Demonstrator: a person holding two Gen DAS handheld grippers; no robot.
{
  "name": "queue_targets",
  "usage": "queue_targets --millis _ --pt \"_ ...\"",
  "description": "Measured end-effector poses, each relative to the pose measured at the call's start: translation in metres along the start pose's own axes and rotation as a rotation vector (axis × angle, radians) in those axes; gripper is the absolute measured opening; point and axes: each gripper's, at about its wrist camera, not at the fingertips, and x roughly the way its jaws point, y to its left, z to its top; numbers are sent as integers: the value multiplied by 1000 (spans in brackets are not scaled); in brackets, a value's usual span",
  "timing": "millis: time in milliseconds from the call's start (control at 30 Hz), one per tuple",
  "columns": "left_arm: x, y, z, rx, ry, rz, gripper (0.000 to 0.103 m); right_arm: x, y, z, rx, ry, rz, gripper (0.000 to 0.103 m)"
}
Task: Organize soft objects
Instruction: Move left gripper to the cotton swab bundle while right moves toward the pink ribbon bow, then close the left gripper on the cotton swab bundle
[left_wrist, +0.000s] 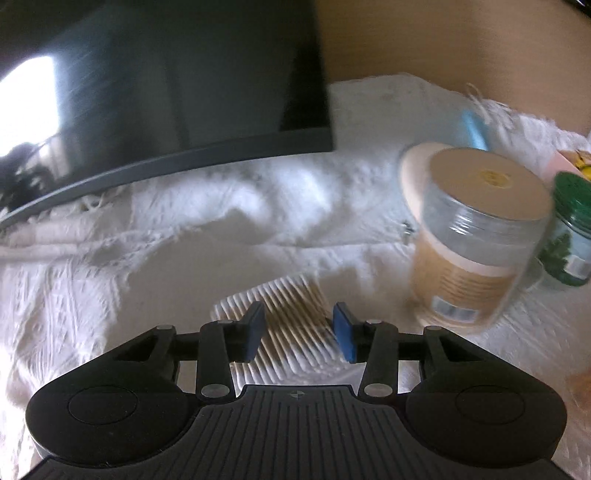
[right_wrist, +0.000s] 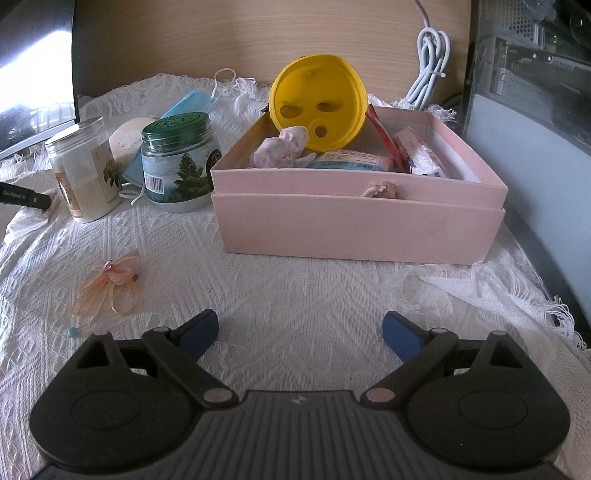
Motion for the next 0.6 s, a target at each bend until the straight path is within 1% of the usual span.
queue_targets --millis 33,67,100,133,167,200,233,267,333,400,433,467,567,600 --pt "2 2 2 -19 6 -4 47 0 0 0 0 0 0 96" --pt "2 4 3 -43 12 -18 49 0 0 0 0 0 0 96" --pt "3 7 5 -67 17 -39 59 0 0 0 0 0 0 96" --pt "5 8 6 -83 17 -71 66 0 0 0 0 0 0 96" --pt "5 9 6 -95 17 -117 78 0 0 0 0 0 0 96" --pt "5 10 7 -100 18 -152 84 0 0 0 0 0 0 96" --pt "5 9 7 -97 17 -173 86 0 0 0 0 0 0 96" --pt "3 9 7 -88 11 -179 85 0 0 0 0 0 0 96" --pt "-3 8 4 -78 -15 -156 82 0 0 0 0 0 0 96" --pt "-6 6 0 -54 -49 -54 81 0 0 0 0 0 -1 96" --pt "-3 7 0 -42 -43 0 81 0 0 0 0 0 -1 97" --pt "2 10 0 -51 -16 30 83 0 0 0 0 0 -1 97" --pt "15 20 3 -134 26 -7 86 1 1 1 -5 7 6 99" --pt "20 21 5 -139 45 -10 87 2 1 1 -8 10 10 101"
